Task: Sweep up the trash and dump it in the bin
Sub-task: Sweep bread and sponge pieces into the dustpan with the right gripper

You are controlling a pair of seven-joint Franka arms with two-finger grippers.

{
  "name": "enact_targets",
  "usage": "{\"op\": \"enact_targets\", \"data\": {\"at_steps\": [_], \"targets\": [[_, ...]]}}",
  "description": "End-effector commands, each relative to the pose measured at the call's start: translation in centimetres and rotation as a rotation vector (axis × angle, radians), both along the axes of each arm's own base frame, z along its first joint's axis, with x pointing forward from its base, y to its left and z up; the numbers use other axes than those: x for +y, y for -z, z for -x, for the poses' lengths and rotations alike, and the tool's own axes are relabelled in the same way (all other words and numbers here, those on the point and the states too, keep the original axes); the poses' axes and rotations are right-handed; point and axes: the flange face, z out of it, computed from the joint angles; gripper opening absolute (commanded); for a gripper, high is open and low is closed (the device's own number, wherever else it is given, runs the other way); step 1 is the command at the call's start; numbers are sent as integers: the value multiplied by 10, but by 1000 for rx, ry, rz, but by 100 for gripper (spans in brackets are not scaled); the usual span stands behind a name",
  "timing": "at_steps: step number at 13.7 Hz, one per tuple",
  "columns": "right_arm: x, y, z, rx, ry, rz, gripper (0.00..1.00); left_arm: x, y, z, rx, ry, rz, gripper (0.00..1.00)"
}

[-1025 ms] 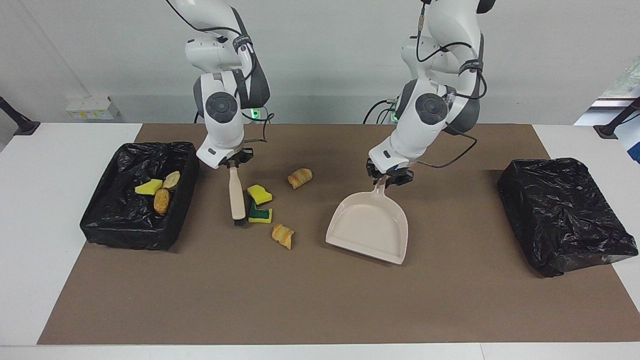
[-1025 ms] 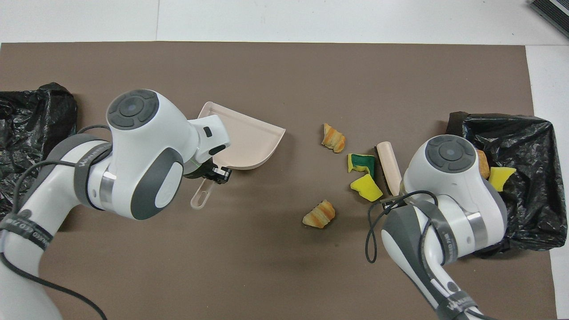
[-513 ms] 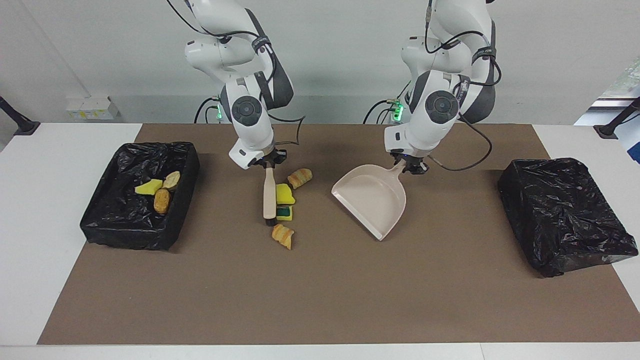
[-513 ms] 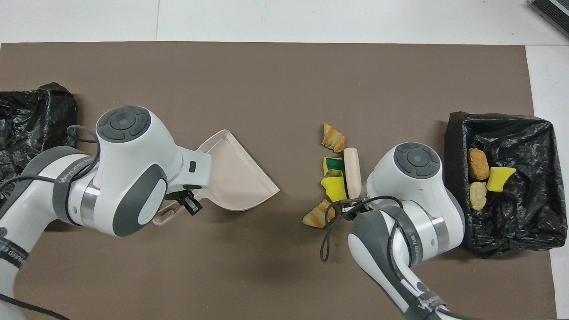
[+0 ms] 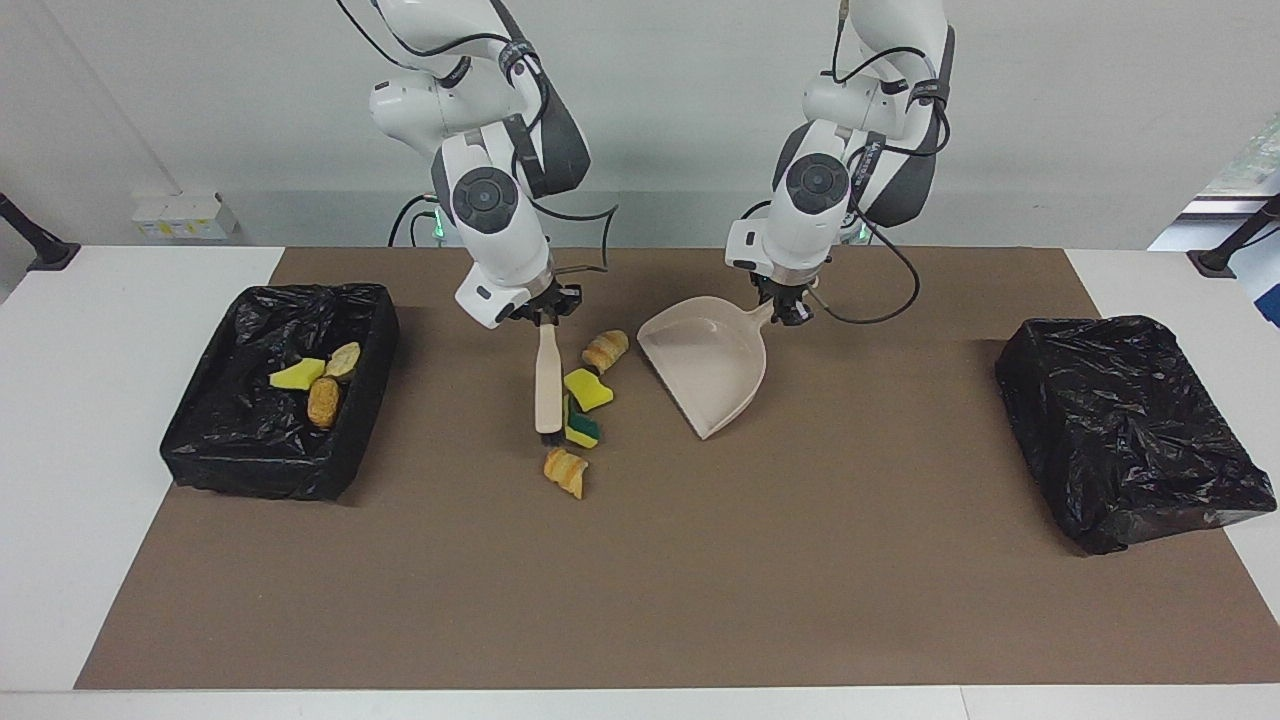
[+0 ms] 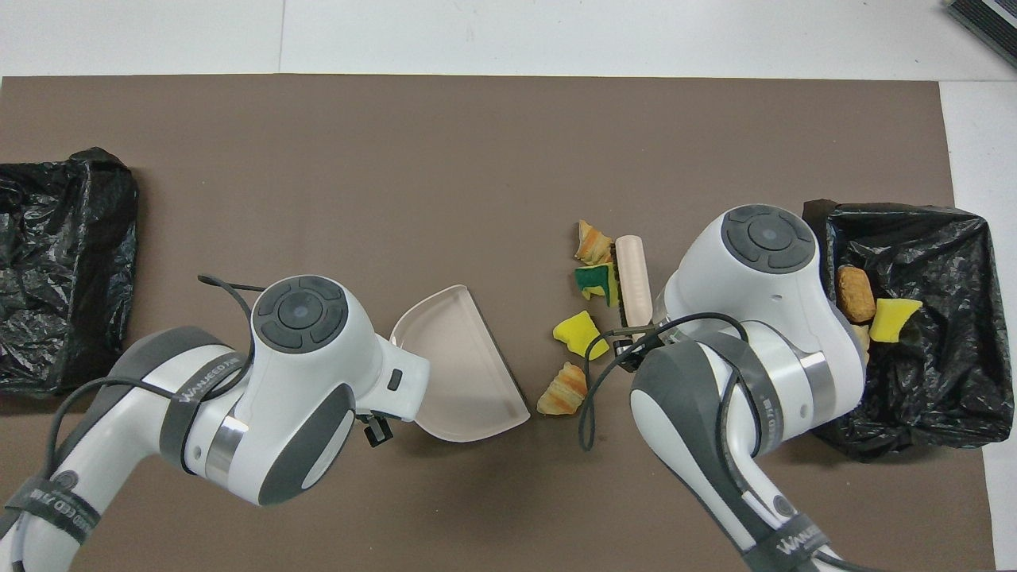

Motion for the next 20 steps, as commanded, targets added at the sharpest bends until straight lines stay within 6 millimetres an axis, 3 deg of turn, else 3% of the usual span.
{"op": "enact_targets", "data": {"at_steps": [1,4,8,10,13,15,17,20], "targets": [[-7,3,-16,-69,-119,40,0,10,3,9,-54,108,24,0],[-1,21,-47,-85,-206,73,0,12,17,12,-76,128,37,0],[11,40,-81,-104,-307,113,0,11,20,11,-84,127,41,0],[-1,31,-99,-110,-318,163,0,10,20,11,-85,129,42,0],[-10,0,-110,-63,-319,171,0,11,19,11,-86,129,43,0],[-26,-7,-114,-45,-348,167,0,11,19,11,-86,129,43,0],[-62,-4,-135,-126,-393,141,0,11,19,11,-86,130,43,0],[-77,43,-147,-100,-447,174,0,11,20,11,-86,130,43,0]]}}
